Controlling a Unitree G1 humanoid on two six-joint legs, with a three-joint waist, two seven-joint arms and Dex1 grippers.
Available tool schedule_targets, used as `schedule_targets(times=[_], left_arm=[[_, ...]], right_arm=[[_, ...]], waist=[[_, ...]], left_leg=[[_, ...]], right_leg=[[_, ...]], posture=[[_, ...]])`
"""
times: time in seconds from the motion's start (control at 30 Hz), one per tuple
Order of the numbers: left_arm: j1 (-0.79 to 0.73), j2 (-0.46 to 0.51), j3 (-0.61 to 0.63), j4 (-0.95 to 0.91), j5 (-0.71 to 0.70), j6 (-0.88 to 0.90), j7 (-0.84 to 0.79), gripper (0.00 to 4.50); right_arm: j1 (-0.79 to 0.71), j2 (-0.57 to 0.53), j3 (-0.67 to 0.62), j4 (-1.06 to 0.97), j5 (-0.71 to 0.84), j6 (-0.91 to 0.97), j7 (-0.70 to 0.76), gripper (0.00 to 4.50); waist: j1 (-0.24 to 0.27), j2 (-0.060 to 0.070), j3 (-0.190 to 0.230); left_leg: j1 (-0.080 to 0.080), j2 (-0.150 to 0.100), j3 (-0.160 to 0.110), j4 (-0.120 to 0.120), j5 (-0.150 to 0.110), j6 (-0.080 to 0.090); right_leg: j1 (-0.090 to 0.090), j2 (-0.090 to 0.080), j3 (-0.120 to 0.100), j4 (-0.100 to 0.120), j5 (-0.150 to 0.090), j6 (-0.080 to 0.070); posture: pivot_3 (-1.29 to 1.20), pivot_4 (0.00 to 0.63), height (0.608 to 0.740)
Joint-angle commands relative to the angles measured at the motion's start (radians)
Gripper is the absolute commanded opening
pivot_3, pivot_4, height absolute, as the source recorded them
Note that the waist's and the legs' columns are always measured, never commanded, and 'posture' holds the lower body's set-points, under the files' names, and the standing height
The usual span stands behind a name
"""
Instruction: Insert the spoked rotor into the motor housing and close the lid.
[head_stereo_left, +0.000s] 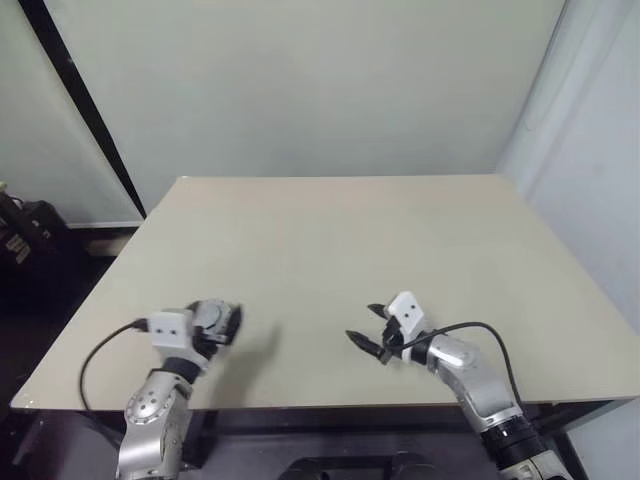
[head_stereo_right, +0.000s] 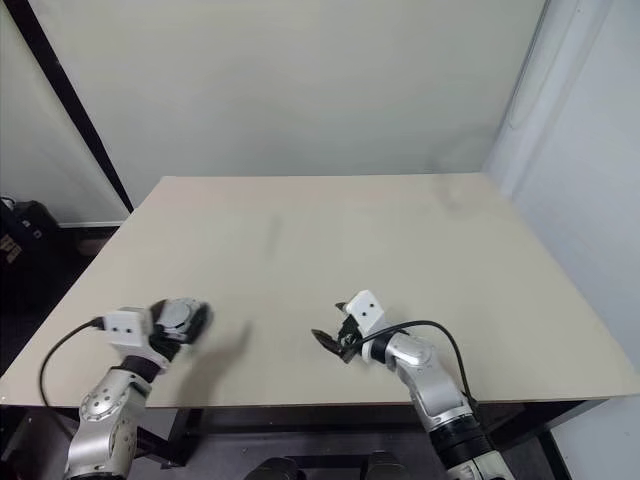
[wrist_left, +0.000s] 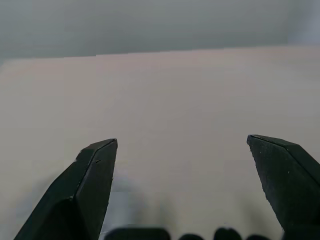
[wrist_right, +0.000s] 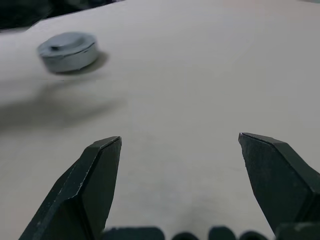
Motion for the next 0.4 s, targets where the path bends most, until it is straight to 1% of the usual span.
schedule_targets(times=[0.03,0.1,0.17,0.4], left_arm=[[0.026,0.038,-0.095,-0.149,-0.048,0.116,-0.094,4.45],[0.032,0.044,-0.131,-0.177,-0.047,0.157,-0.11,4.45],[0.03,0.04,-0.141,-0.182,-0.038,0.169,-0.109,4.45],[0.043,0.024,-0.145,-0.199,-0.028,0.211,-0.082,4.45]], right_arm=[[0.018,-0.026,-0.079,-0.077,0.028,0.023,-0.036,4.09],[0.043,-0.031,-0.113,-0.107,0.034,0.037,-0.063,4.09],[0.068,-0.039,-0.127,-0.137,0.027,0.053,-0.082,4.09],[0.169,-0.058,-0.158,-0.225,0.024,0.093,-0.14,4.09]], waist=[[-0.001,0.0,0.0],[-0.001,0.002,0.0],[-0.002,0.005,0.001],[-0.005,0.005,0.001]], left_leg=[[0.0,0.001,0.0,0.0,0.0,0.0],[0.0,0.001,0.0,0.0,0.0,0.0],[0.0,0.001,0.0,-0.001,0.0,0.0],[0.0,0.001,0.001,0.0,0.0,0.0]], right_leg=[[0.0,0.0,0.0,0.0,0.0,0.0],[0.0,0.001,0.0,0.001,0.0,0.0],[-0.001,0.001,0.0,0.001,0.0,0.0],[-0.001,0.001,0.001,0.001,0.0,0.0]], posture=[[0.0,0.0,0.74],[0.0,0.0,0.74],[0.0,0.0,0.74],[0.0,0.0,0.74]])
